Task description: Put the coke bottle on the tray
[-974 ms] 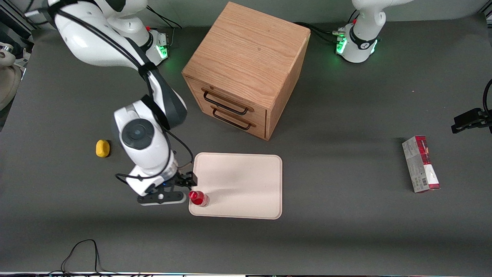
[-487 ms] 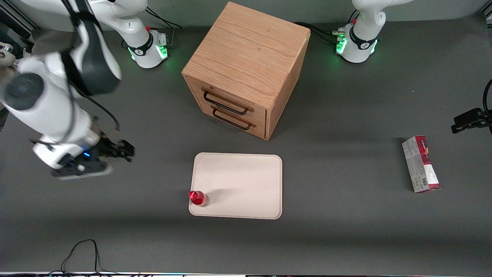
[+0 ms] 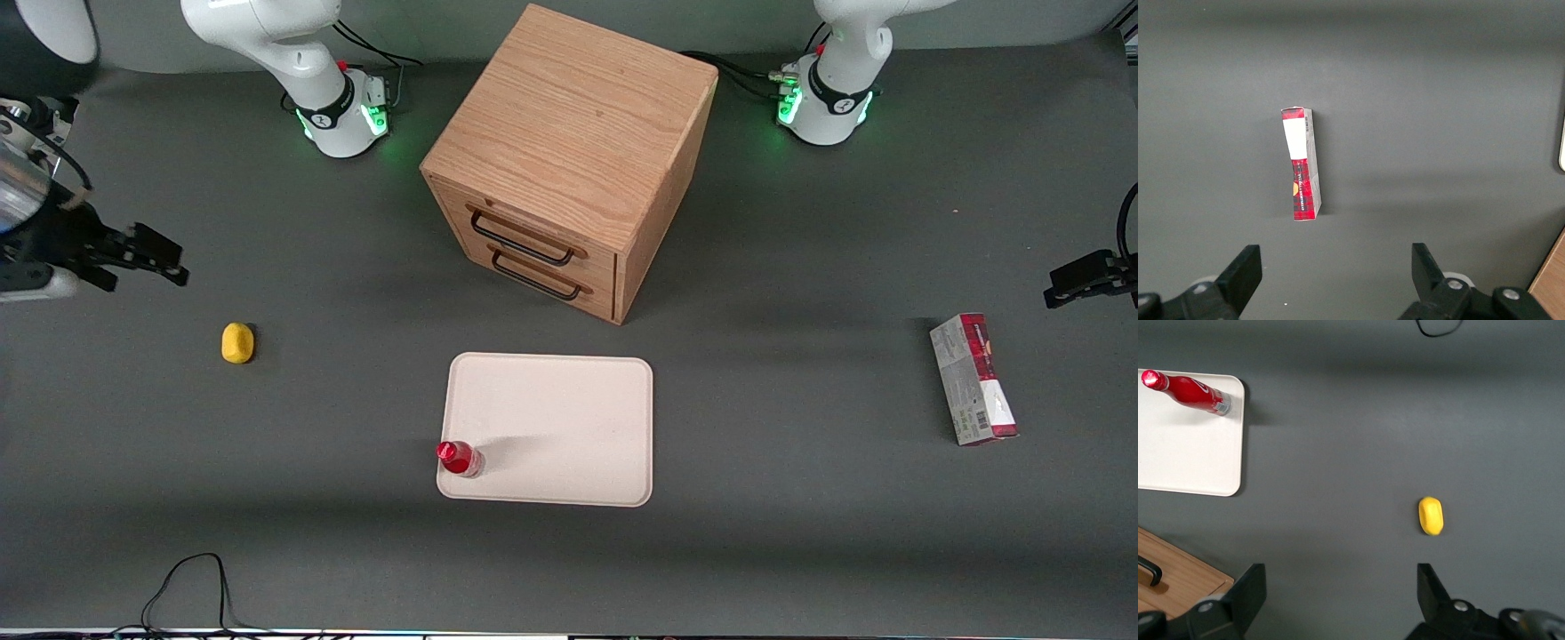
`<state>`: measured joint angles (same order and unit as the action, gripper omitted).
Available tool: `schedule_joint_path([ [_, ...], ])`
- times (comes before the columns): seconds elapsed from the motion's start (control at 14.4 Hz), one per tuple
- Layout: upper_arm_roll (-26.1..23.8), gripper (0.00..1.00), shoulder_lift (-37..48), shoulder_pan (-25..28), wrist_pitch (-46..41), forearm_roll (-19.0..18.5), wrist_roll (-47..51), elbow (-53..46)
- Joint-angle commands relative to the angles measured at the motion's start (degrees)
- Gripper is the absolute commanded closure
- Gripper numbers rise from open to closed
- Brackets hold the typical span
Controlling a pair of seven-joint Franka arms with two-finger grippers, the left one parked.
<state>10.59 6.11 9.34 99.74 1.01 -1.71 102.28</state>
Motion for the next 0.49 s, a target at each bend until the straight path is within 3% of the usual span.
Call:
schedule_joint_path([
  [0.0,0.66,0.0,3.3,1.04,-1.21,1.27,-0.31,3.28],
  [0.42,0.57,0.0,2.86,0.95,-2.36,0.66,-0.05,2.66],
])
